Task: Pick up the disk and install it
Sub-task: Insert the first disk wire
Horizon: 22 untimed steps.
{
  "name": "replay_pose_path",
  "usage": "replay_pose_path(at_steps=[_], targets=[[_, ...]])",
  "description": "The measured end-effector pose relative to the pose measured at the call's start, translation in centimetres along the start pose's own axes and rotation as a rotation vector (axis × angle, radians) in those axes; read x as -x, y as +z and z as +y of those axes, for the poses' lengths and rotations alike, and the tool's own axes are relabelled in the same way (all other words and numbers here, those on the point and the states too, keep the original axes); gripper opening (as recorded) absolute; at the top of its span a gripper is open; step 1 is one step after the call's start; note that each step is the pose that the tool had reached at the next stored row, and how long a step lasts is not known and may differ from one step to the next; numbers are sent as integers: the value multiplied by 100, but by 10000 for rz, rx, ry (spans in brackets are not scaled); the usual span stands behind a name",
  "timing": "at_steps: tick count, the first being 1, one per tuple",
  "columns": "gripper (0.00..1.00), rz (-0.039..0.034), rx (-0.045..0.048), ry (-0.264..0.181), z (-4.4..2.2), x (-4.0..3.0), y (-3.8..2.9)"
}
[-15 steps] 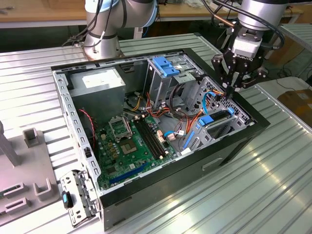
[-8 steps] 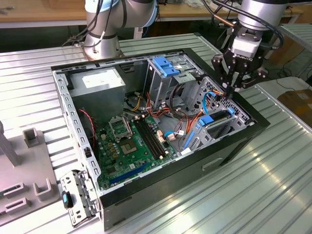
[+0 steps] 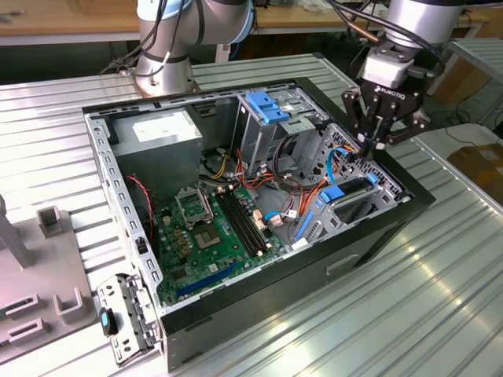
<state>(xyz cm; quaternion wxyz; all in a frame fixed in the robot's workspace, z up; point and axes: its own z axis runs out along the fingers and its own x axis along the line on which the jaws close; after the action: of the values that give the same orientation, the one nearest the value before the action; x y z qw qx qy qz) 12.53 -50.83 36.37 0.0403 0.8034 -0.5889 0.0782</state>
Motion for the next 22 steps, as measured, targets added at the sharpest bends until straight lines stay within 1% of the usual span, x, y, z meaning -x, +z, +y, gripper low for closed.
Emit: replay_pose_path(at_steps=[1,3,6,7,8,10,11,12,14,15,16,19,20,21,22], targets=[[16,7,46,262,1,0,2],[16,8,74,426,3,-5,6],[16,9,80,459,19,-57,16],[16,8,80,464,24,-65,18],[16,16,115,666,27,-63,26],[16,34,217,1243,28,-61,43],[16,39,240,1373,28,-60,47],[16,45,237,1460,29,-59,51],[16,64,181,1602,35,-53,60],[16,64,123,1699,43,-46,58],[16,-217,4,1764,64,-39,58],[16,-635,-93,1814,73,-45,59],[16,-661,-98,1817,77,-53,60],[16,-665,-99,1818,85,-65,62],[16,-667,-103,1817,95,-91,67]])
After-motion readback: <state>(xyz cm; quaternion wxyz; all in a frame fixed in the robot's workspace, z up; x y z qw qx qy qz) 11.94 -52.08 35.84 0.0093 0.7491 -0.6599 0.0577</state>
